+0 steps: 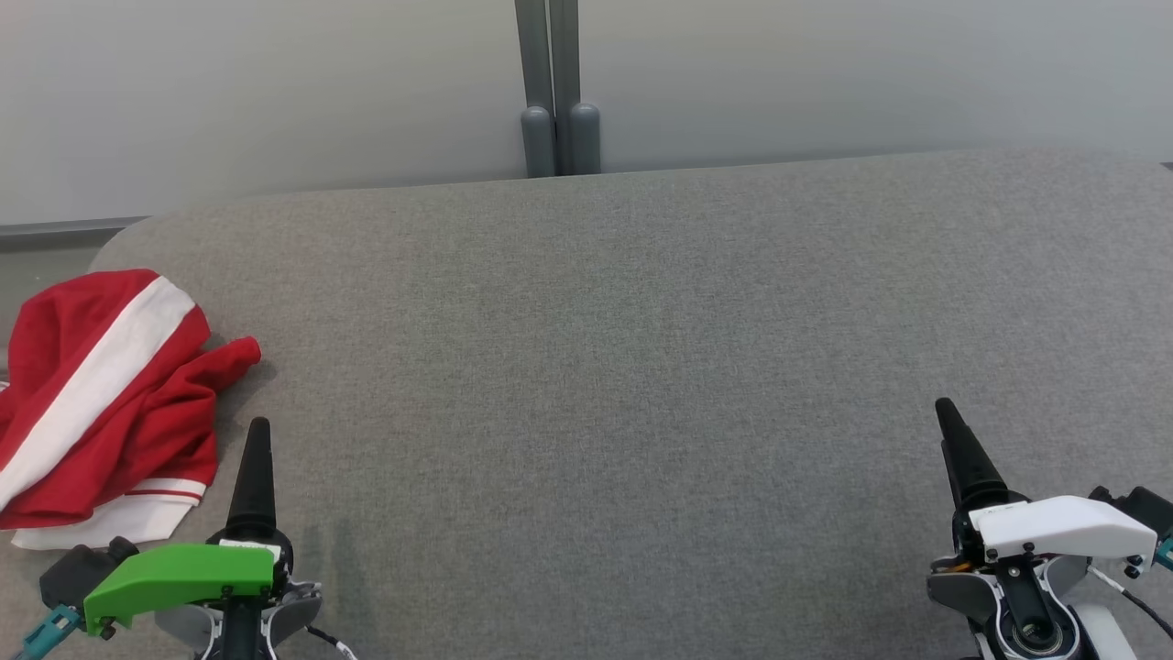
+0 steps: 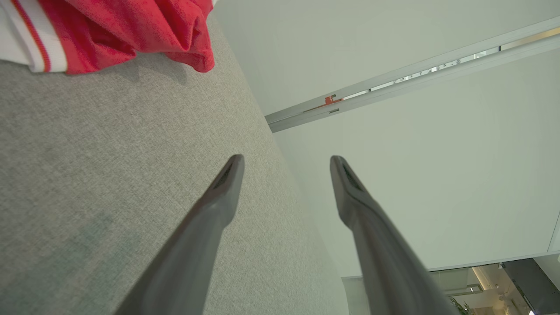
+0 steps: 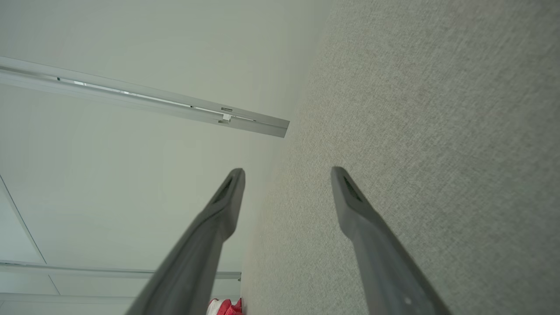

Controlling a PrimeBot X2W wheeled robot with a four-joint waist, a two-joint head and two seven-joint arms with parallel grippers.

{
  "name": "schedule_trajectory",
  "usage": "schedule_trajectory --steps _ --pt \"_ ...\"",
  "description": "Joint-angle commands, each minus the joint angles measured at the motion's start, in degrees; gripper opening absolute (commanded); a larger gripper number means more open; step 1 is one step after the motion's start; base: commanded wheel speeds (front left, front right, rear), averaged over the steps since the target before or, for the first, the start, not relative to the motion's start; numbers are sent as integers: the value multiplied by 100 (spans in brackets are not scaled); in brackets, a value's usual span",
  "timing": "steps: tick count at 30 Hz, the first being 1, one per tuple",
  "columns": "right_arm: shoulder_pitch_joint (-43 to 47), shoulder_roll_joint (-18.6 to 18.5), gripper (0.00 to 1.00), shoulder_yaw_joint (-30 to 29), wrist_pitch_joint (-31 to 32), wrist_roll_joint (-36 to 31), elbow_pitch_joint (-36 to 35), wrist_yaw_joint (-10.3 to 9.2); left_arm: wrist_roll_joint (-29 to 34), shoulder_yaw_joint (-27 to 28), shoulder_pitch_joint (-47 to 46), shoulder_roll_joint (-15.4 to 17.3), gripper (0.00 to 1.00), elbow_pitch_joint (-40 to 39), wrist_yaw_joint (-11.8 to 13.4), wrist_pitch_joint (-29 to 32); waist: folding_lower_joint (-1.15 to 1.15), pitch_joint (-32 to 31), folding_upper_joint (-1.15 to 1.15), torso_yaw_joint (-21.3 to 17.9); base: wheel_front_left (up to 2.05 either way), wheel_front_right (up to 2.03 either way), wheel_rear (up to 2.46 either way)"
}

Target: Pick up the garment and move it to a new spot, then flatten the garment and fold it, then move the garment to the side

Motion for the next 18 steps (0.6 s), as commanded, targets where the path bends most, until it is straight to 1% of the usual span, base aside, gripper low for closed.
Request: schedule_trajectory --steps 1,7,12,18 --pt "-187 -46 100 19 -58 -206 -75 3 233 -9 -200 33 100 -64 -10 -56 0 3 0 -2 0 0 0" --pt "-231 -42 100 44 -192 -849 -87 3 840 -45 -204 35 100 -32 -12 -189 0 20 0 -15 0 0 0" --pt "-245 -93 100 95 -297 -1546 -97 3 1407 -97 -234 39 100 22 -10 -295 0 30 0 -12 0 0 0" --pt "-255 -89 100 157 -414 -2274 -112 4 2085 -188 -260 43 100 85 81 -412 0 48 0 -3 0 0 0"
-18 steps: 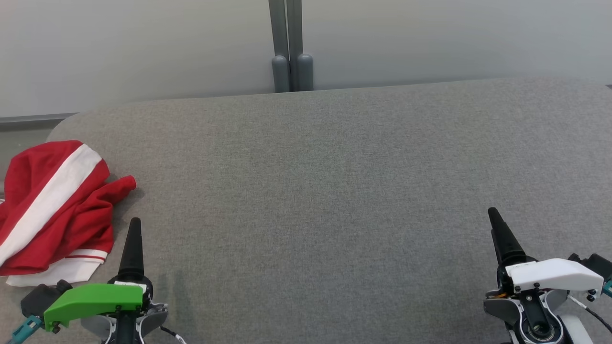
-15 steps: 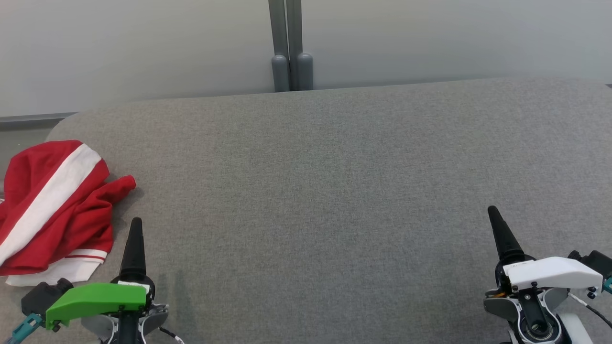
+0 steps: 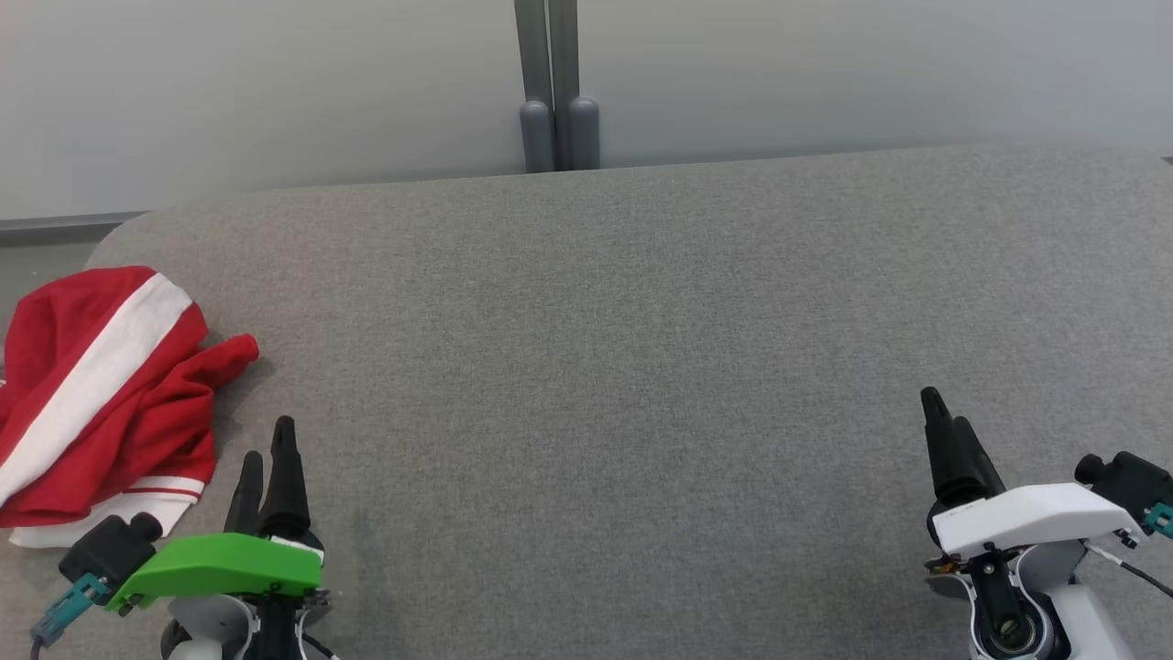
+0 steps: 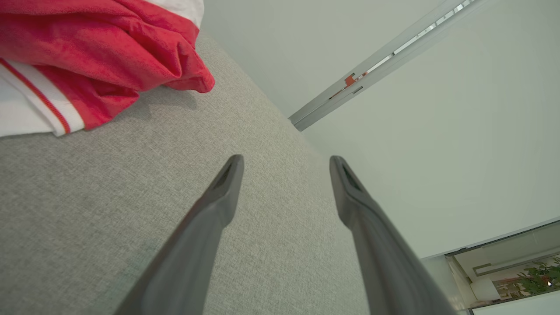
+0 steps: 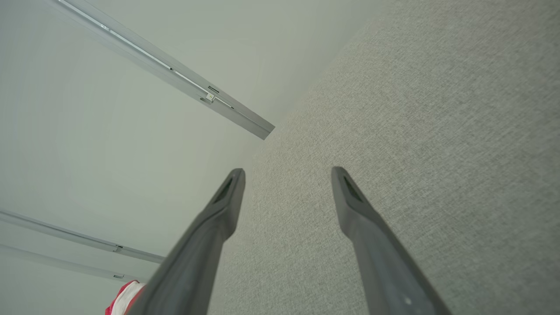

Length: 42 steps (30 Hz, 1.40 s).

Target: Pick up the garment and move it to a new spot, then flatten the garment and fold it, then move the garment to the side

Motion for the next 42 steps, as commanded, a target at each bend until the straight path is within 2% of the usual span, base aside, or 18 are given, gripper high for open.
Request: schedule_trajectory --steps 1,19,42 --pt "-168 -45 100 20 -60 -251 -69 4 268 -38 -190 43 100 -9 22 -61 0 4 0 4 0 0 0" --pt "-162 -36 100 72 -376 -1895 79 4 1829 -189 -220 53 100 169 222 -374 0 11 0 25 0 0 0" --pt "-102 -20 100 10 -710 -3436 204 5 3184 -368 -184 65 100 230 404 -713 0 7 0 56 0 0 0"
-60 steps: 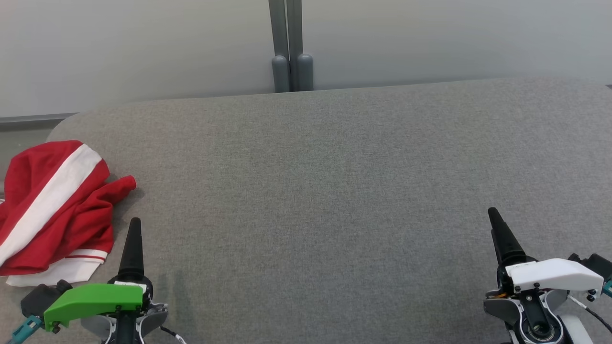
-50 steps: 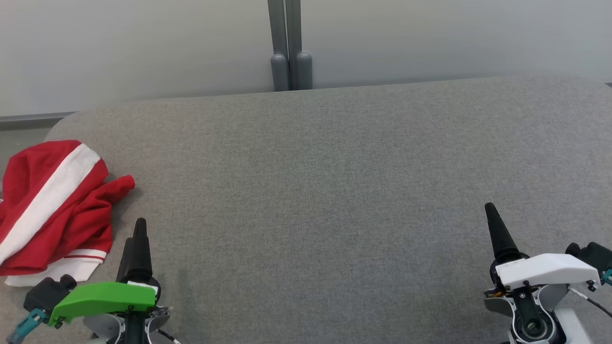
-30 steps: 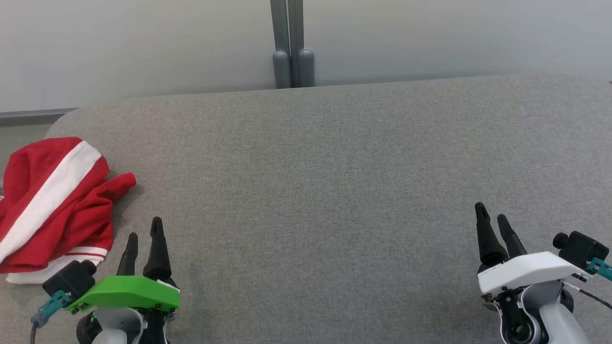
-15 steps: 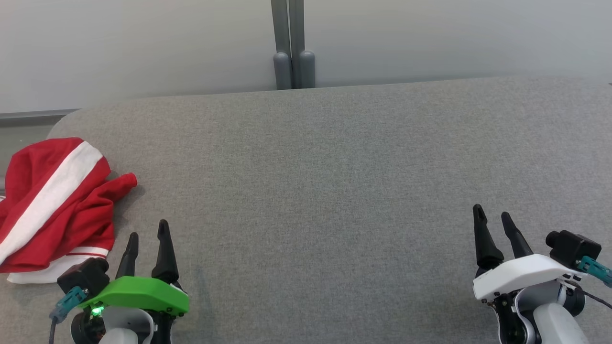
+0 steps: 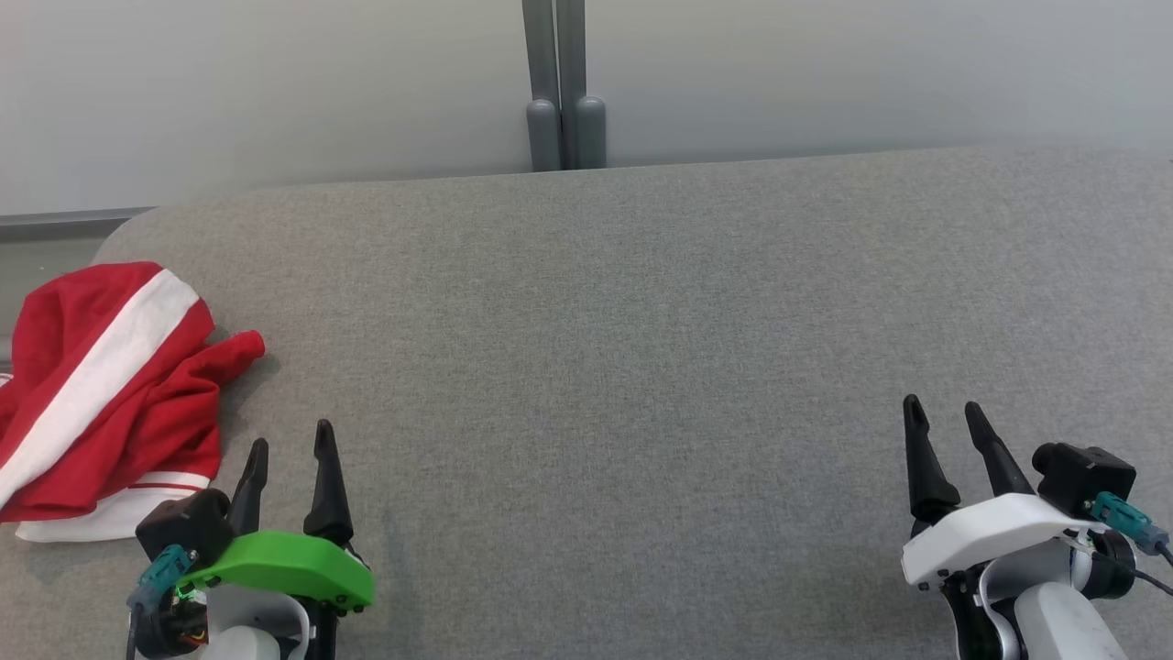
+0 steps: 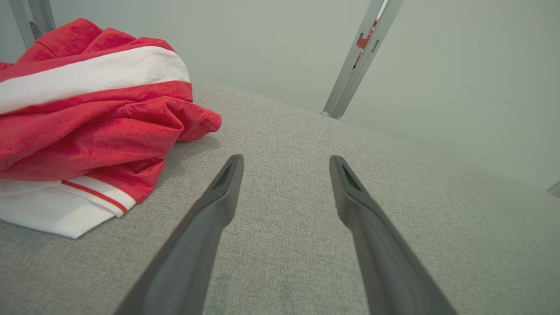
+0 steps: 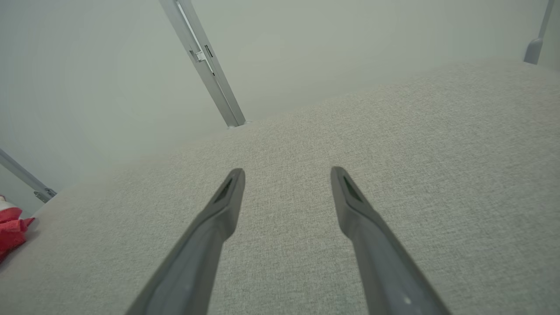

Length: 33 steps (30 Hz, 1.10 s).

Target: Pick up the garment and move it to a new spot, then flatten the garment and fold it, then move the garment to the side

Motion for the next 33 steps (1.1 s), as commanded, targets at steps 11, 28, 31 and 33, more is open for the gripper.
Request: schedule_trajectory --steps 11,28,31,33 --pt "-93 26 100 -114 -188 -703 110 3 607 -58 -33 52 100 -14 87 -185 0 -14 0 31 0 0 0" --pt "-105 85 100 -222 -377 -1412 208 3 1204 -78 47 57 100 39 131 -377 0 -31 0 55 0 0 0" --pt "-103 90 100 -228 -413 -1532 215 3 1302 -86 43 58 100 56 134 -404 0 -32 0 59 0 0 0" --pt "-96 92 100 -237 -426 -1592 231 3 1367 -97 41 58 100 65 132 -424 0 -34 0 64 0 0 0"
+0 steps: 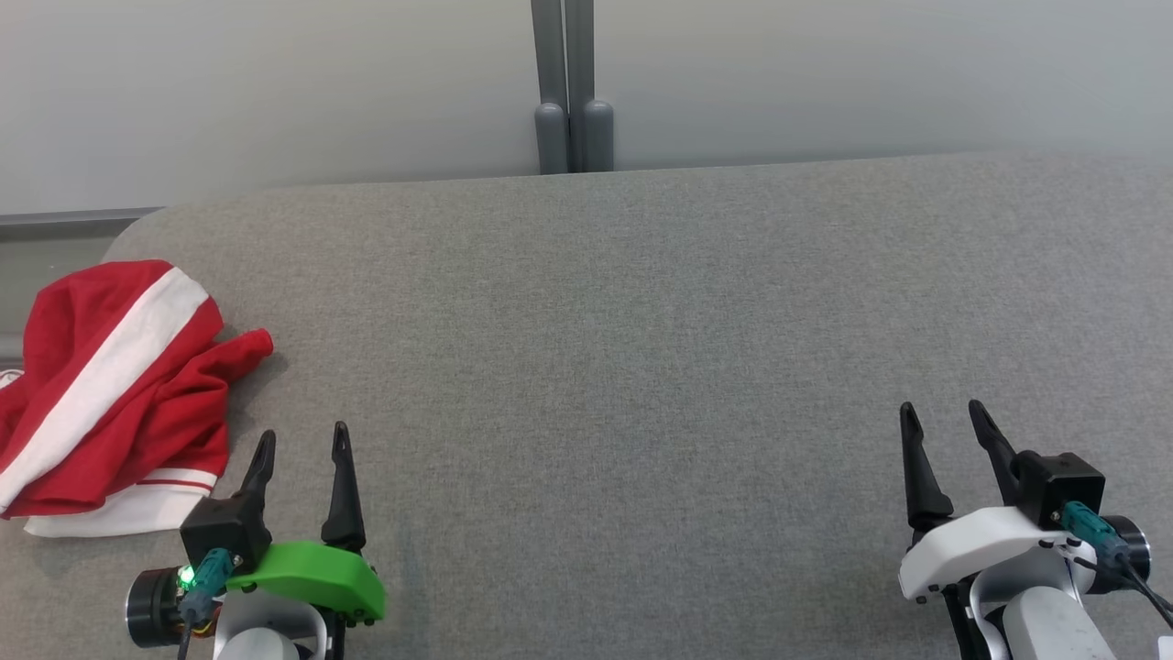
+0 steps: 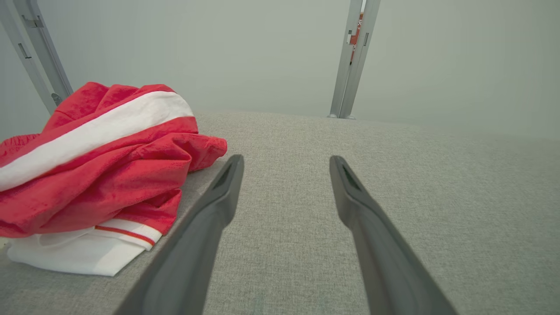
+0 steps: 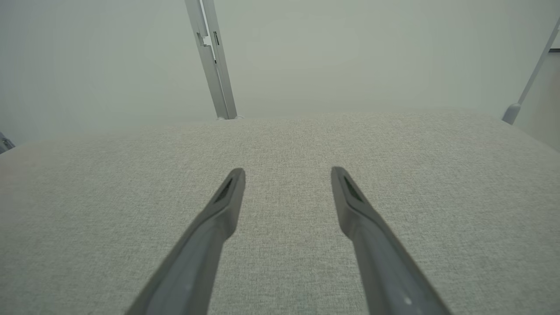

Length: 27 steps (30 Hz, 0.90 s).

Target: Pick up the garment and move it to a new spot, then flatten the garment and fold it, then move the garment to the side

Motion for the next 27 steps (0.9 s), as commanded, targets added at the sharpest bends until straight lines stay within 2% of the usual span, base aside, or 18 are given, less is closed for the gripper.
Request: schedule_trajectory --steps 1,7,14,27 --pt "-71 -7 100 -21 -43 -116 12 2 115 -6 16 44 100 8 22 -42 0 0 0 4 0 0 0" --pt "-60 -2 100 17 -108 -348 12 2 329 -56 -15 46 100 30 36 -102 0 17 0 84 0 0 0" --pt "11 7 100 91 -109 -345 -6 2 333 -72 10 44 100 31 53 -98 0 40 0 447 0 0 0" --pt "-97 16 100 309 -109 -259 -66 2 316 44 -10 41 100 55 40 -98 0 261 0 1930 0 0 0"
